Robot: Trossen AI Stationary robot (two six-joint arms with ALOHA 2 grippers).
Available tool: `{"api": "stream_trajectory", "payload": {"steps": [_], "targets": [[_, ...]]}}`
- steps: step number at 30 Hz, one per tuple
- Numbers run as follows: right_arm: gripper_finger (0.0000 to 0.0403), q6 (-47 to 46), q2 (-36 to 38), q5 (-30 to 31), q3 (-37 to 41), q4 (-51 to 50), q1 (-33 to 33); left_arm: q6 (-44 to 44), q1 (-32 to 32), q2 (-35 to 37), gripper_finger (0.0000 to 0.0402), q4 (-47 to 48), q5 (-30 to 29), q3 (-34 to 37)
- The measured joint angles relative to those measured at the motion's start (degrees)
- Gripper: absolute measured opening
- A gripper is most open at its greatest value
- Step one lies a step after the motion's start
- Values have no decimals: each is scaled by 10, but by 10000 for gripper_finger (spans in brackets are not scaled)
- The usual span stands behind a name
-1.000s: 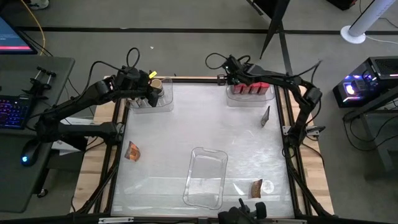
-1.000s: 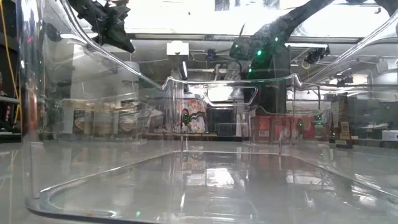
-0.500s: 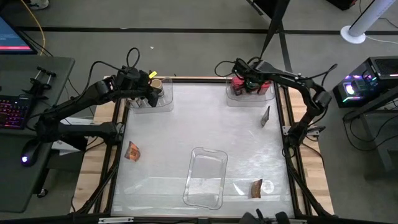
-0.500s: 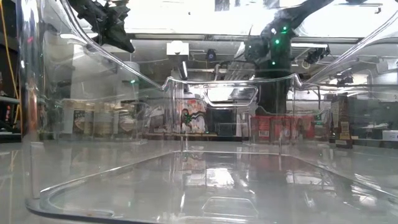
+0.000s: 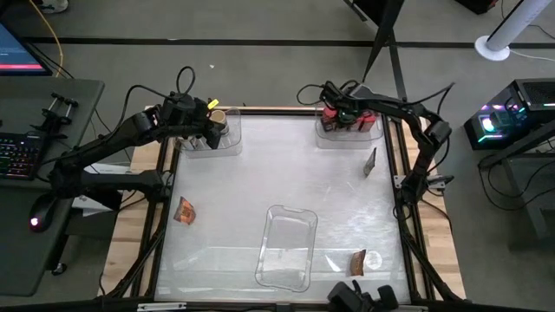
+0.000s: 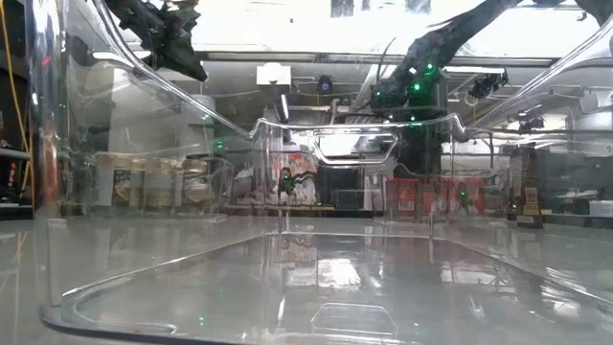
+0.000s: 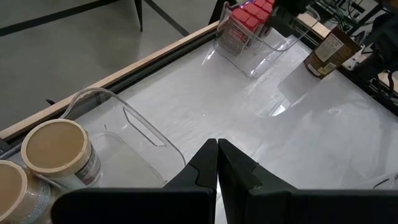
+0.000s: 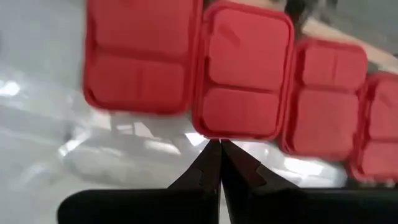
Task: Sort spices by type
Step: Adjust the red seasoning cans
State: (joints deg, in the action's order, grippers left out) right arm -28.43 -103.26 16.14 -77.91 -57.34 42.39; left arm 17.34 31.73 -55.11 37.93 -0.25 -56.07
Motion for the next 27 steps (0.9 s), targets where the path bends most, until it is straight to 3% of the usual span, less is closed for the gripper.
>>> {"api": "stream_trajectory", "payload": {"steps": [5, 10, 18, 27], "targets": [[0, -6, 0, -2, 0, 21, 0, 0, 0, 0, 0, 0, 0, 0], [0, 3, 19, -42, 0, -10, -6, 0, 0, 0, 0, 0, 0, 0], [0, 28, 43, 2, 0, -115, 20, -11, 0, 0, 0, 0, 0, 0], [0, 17, 38, 2, 0, -79, 61, -14, 0, 0, 0, 0, 0, 0]]}}
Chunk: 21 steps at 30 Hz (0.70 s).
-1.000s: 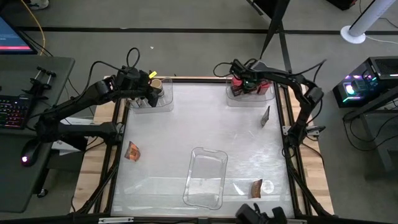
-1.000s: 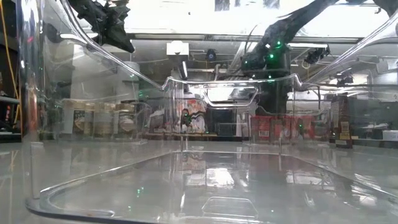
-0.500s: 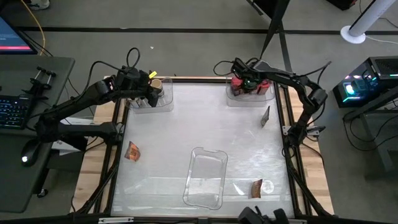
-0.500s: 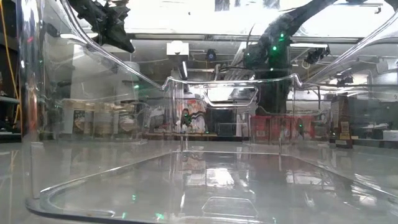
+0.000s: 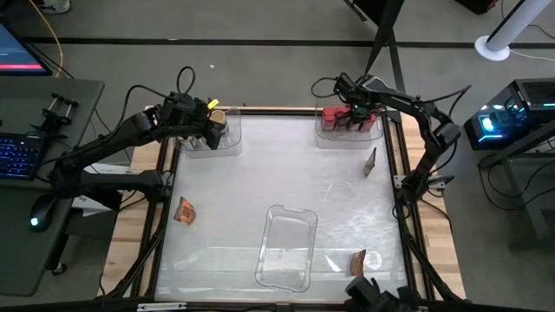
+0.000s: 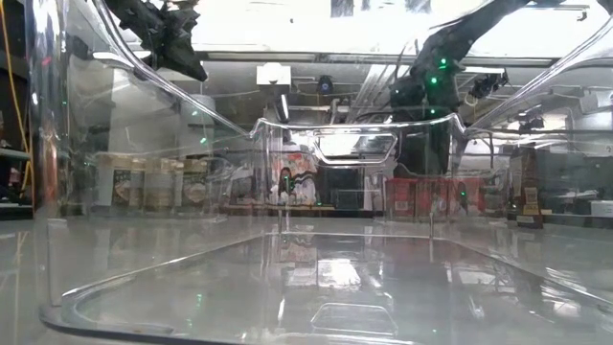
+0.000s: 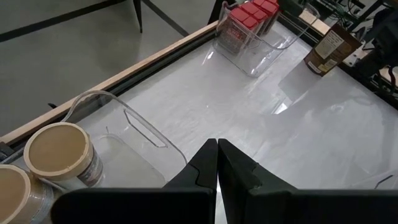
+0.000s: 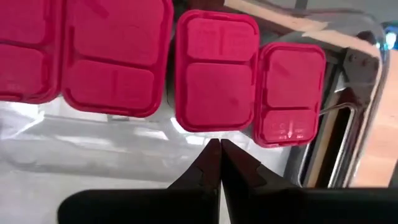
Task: Sort spices by type
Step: Adjust the red seasoning cans
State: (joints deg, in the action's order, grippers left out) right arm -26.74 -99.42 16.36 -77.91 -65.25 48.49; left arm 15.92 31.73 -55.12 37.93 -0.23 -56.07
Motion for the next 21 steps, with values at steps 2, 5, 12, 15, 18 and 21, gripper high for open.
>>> {"api": "stream_trajectory", "payload": {"steps": [2, 5, 12, 15, 18, 21], "targets": [[0, -1, -2, -7, 0, -1, 2, 0, 0, 0, 0, 0, 0, 0], [0, -4, -4, -13, 0, -2, 3, 0, 0, 0, 0, 0, 0, 0], [0, -19, -4, -19, 0, 9, 3, 0, 0, 0, 0, 0, 0, 0], [0, -29, -4, -11, 0, 31, 3, 0, 0, 0, 0, 0, 0, 0], [0, -29, -4, -14, 0, 56, 3, 0, 0, 0, 0, 0, 0, 0], [0, -29, -3, -14, 0, 74, 2, 3, 0, 0, 0, 0, 0, 0]]}}
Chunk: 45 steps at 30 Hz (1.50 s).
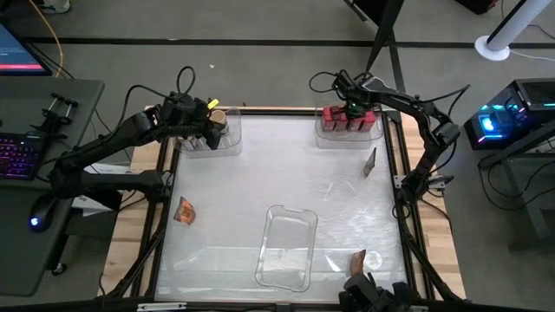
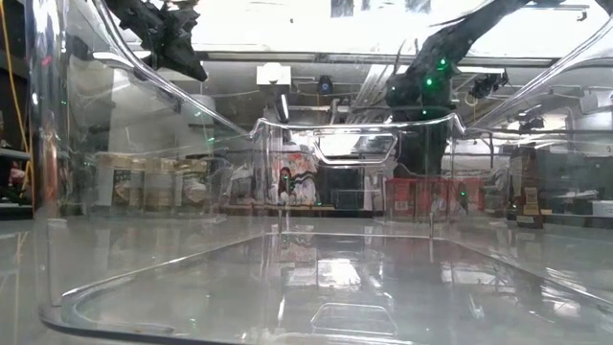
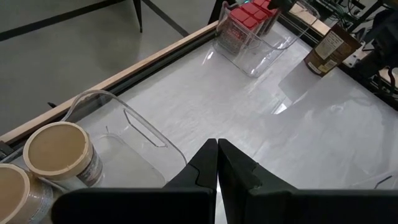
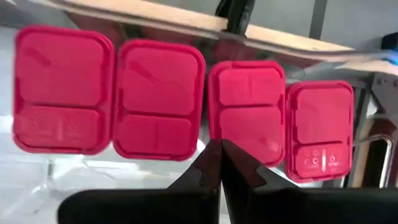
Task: Sort spices by type
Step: Adjust the red seasoning cans, then put the top orange seasoning pack into the bottom transparent bin
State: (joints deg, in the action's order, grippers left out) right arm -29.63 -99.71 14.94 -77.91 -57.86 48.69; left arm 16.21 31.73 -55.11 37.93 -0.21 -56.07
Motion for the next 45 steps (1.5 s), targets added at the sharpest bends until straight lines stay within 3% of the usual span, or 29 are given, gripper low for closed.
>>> {"api": "stream_trajectory", "payload": {"steps": [4, 7, 11, 19, 27, 33, 41, 45], "targets": [[0, 15, 18, 11, 0, -16, -7, 0, 0, 0, 0, 0, 0, 0], [0, 18, 19, 16, 2, -100, -4, 0, 0, 0, 0, 1, 0, 0], [0, 28, 26, 10, 50, -121, 10, -1, 0, 0, 0, 1, 0, 0], [0, 27, 39, 14, 134, -18, 18, -9, 0, 0, 0, 0, 0, 0], [0, 17, 39, 56, 139, 57, 21, -5, 0, 0, 0, 0, 0, 0], [0, 26, 50, 42, 139, 75, 12, -4, 0, 0, 0, 0, 0, 0], [0, 20, 176, 37, 139, -11, -29, -3, 0, 0, 0, 4, 0, 0], [0, -32, 276, -33, 139, -25, -75, -3, 0, 0, 0, 4, 0, 0]]}}
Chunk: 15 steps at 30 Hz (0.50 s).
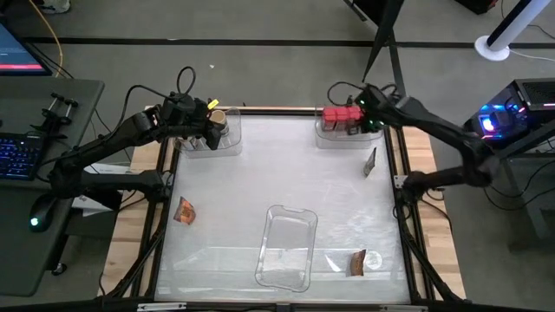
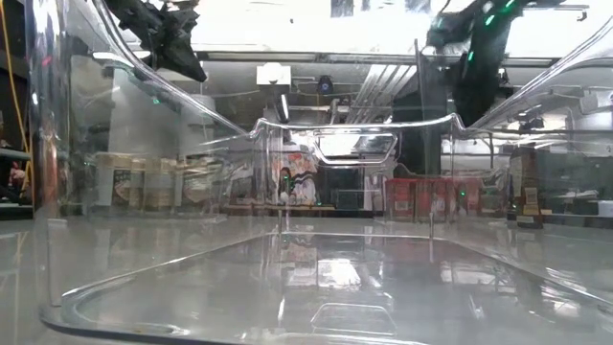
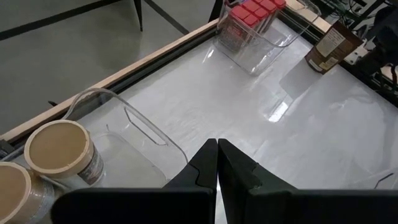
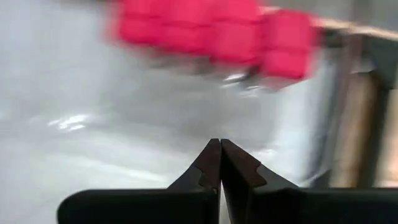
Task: Sort spices by type
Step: Put the top orange seasoning pack into the bottom transparent bin
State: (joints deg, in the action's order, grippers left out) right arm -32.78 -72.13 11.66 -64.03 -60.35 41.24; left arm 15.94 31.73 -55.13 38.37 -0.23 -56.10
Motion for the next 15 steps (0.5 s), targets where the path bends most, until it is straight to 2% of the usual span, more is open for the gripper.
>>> {"api": "stream_trajectory", "payload": {"steps": [3, 7, 11, 15], "targets": [[2, -54, 63, -46, 14, -13, -57, 0, 0, 0, 0, 0, 0, 0], [27, -168, 118, -38, 56, -84, -143, 0, 0, 0, 0, 0, 0, 0], [82, -278, 151, -12, 90, -185, -204, -1, 0, 0, 0, 0, 0, 0], [151, -324, 167, 34, 92, -197, -232, -10, 0, 0, 0, -7, 0, 0]]}}
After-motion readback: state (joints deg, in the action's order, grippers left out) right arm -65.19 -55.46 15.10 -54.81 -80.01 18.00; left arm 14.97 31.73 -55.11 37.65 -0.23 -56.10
